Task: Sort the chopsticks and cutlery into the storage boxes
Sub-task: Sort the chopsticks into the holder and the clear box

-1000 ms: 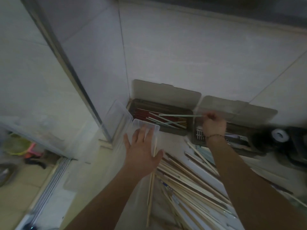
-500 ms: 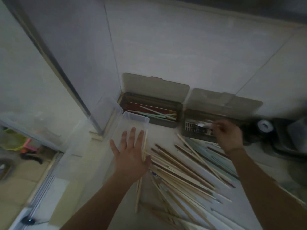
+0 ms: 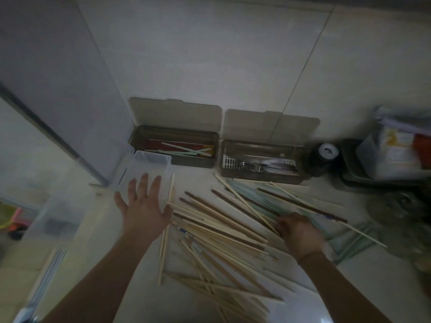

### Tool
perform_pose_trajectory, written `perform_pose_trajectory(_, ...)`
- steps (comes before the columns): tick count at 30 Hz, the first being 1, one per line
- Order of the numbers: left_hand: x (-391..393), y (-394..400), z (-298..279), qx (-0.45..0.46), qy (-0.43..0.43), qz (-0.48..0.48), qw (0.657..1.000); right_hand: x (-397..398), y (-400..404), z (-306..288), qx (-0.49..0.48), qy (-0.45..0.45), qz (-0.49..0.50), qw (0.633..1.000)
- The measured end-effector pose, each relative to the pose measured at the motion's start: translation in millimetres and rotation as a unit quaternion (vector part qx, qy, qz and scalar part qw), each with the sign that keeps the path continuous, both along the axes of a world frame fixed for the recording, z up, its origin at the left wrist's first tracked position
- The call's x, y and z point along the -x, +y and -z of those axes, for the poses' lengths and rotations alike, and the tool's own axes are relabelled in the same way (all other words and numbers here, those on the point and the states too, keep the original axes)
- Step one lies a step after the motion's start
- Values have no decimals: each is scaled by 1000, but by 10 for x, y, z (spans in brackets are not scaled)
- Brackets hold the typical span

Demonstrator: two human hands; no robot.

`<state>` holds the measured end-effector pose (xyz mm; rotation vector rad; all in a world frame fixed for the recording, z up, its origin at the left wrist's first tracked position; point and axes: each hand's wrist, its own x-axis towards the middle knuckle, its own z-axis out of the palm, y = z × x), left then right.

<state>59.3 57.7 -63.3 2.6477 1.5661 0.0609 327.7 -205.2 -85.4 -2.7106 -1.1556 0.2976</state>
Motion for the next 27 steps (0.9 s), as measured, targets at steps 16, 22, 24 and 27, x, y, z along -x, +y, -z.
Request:
perform_pose_trajectory(16, -31, -28, 24, -17, -11, 8, 1000, 37, -77, -106, 28, -75, 10, 997)
perform_pose_trajectory(22, -69, -64, 12, -15, 0, 14, 1000, 36, -75, -24, 10, -201, -54, 978)
perform_pose_trajectory(24, -66, -60, 13, -13, -9, 13, 1000, 49, -82, 36, 13, -210, -50, 976)
perform_pose_trajectory(27, -33, -30, 25, -7, -17, 8, 1000, 85, -65, 42, 13, -204, -18, 979)
